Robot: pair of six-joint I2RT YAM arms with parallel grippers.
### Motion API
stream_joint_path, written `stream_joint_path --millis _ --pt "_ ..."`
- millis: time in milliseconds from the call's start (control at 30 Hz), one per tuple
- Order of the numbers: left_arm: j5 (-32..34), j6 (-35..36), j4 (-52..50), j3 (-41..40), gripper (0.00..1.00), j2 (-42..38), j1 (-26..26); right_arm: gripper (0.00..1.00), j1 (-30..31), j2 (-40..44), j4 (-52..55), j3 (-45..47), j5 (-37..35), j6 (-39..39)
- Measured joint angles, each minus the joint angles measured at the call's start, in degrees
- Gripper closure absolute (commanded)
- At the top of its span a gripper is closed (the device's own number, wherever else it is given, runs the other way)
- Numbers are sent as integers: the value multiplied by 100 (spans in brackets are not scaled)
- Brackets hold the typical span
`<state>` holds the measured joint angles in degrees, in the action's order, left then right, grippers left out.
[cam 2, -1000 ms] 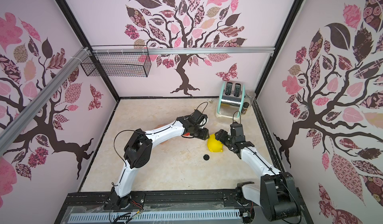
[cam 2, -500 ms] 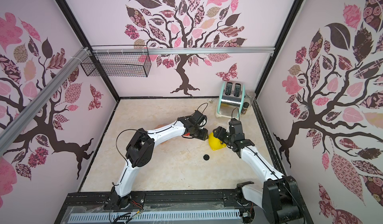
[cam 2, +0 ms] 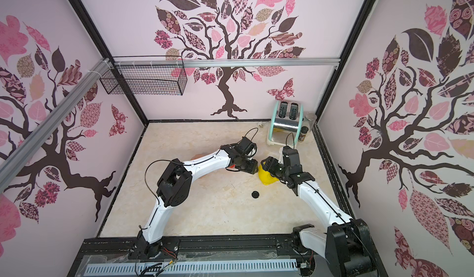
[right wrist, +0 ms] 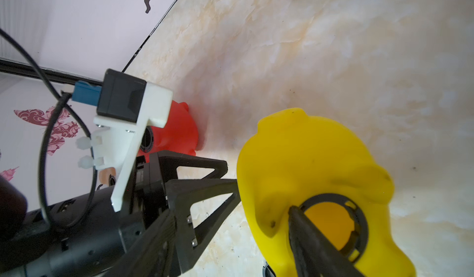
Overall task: Close piggy banks
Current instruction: Turn over the piggy bank at the center of the board.
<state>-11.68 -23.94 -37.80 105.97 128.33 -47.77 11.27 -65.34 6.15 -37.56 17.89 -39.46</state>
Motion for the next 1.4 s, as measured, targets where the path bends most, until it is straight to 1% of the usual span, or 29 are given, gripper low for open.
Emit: stream_joint_path --millis 467,667,1000,1200,1400 --pt "256 68 -162 85 50 140 13 29 33 11 4 0 361 -46" --pt "264 127 -177 85 50 140 50 29 68 -114 -37 2 498 -107" --pt "341 146 -236 85 50 138 114 29 140 -70 -37 0 597 -179" --pt "507 144 -382 76 49 131 186 28 142 195 216 -173 546 -109" --pt "627 149 -496 -31 49 -79 256 28 142 557 549 -479 205 164"
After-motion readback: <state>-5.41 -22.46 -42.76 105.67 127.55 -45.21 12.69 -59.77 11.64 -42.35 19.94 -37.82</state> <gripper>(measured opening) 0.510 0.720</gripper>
